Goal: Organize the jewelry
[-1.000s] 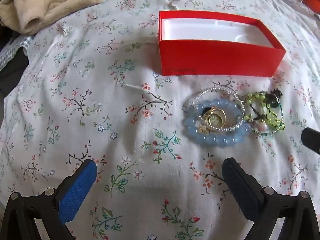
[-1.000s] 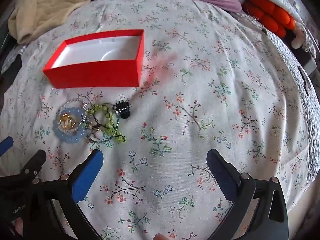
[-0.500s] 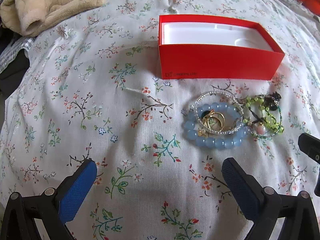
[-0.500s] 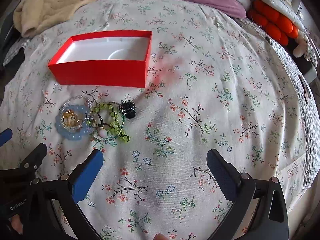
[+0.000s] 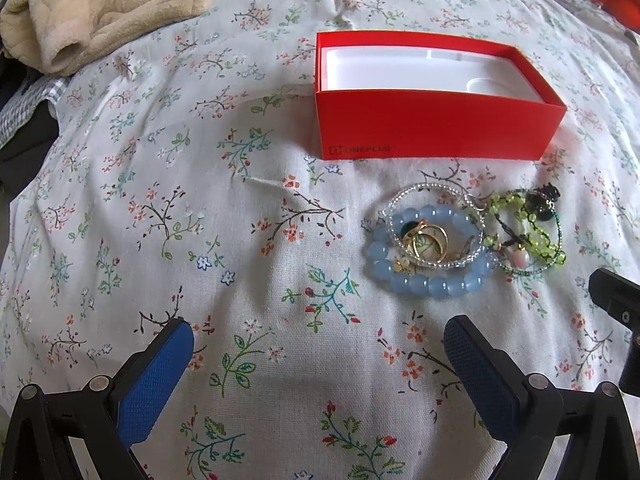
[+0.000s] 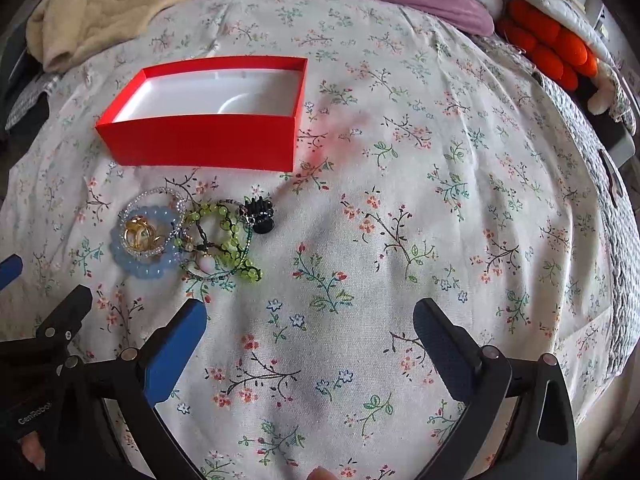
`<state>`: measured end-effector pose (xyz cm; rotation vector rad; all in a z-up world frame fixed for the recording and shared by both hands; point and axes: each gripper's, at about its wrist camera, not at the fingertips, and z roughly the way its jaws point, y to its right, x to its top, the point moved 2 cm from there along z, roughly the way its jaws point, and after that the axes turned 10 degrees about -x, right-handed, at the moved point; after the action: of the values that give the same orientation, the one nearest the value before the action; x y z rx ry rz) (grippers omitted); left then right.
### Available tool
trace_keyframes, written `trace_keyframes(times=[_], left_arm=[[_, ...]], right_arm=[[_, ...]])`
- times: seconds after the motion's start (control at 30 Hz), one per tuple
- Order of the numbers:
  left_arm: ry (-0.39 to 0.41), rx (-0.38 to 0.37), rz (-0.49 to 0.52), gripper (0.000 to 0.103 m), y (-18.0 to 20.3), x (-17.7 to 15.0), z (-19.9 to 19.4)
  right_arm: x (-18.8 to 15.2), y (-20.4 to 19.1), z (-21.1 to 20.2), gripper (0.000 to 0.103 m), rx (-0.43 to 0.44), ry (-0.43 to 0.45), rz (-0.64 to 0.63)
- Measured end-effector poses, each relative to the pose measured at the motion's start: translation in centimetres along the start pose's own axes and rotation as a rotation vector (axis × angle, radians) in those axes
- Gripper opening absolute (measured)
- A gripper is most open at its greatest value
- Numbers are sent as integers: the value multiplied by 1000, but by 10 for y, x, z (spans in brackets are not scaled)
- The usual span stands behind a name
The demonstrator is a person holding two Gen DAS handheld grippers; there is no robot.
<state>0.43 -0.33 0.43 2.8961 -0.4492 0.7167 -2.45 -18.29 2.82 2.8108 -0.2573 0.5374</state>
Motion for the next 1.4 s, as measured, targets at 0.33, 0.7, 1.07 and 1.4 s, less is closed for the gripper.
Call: trace_keyframes(times=[0.33, 0.7, 1.07, 1.4], left_arm=[[2, 1, -2, 103, 1, 1, -1], [5, 4, -2, 103, 1, 1, -3], [4, 4, -1, 103, 0, 1, -3], [5, 5, 0, 103, 0, 1, -4]], right_arm=[[-1, -1, 1, 103, 1, 0, 2], [-3, -1, 3, 103, 1, 3, 7], [-2, -2, 3, 103, 1, 1, 6], [-2, -2, 3, 103, 0, 1, 6]])
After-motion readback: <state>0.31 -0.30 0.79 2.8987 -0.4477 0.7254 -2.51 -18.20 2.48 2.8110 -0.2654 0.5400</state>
